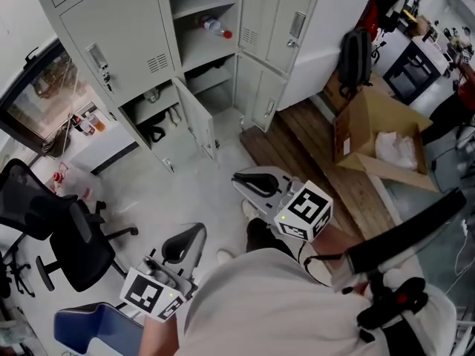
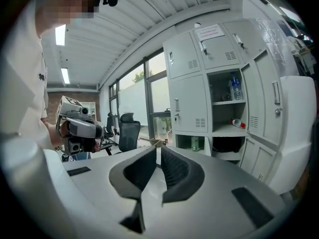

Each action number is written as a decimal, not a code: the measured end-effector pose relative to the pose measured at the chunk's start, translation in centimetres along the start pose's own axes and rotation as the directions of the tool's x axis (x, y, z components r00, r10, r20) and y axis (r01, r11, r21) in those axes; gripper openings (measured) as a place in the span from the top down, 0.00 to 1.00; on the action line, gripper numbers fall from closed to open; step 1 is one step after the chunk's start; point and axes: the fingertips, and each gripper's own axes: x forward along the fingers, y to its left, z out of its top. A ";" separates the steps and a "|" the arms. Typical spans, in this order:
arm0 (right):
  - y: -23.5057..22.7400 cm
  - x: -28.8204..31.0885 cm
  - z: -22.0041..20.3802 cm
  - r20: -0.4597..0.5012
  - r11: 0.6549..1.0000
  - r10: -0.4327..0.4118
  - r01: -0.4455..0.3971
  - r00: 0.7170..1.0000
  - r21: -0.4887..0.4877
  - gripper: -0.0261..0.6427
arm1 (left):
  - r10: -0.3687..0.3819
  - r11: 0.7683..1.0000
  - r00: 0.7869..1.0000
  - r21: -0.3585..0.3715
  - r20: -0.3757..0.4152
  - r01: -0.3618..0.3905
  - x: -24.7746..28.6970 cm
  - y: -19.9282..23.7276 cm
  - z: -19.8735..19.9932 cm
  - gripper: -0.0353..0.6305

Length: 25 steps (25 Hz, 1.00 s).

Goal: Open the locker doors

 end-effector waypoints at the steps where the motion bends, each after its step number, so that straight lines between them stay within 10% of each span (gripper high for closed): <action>1: 0.7 -0.1 -0.1 0.000 1.000 0.006 -0.006 1.000 -0.004 0.91 | 0.002 1.000 1.000 0.000 -0.002 -0.002 -0.3 -0.3 -0.2 0.93; 25: 7.8 2.4 0.1 0.000 0.994 0.093 -0.093 0.996 -0.057 0.92 | 0.054 0.998 0.999 -0.027 -0.004 -0.054 -5.7 -1.2 -2.8 0.93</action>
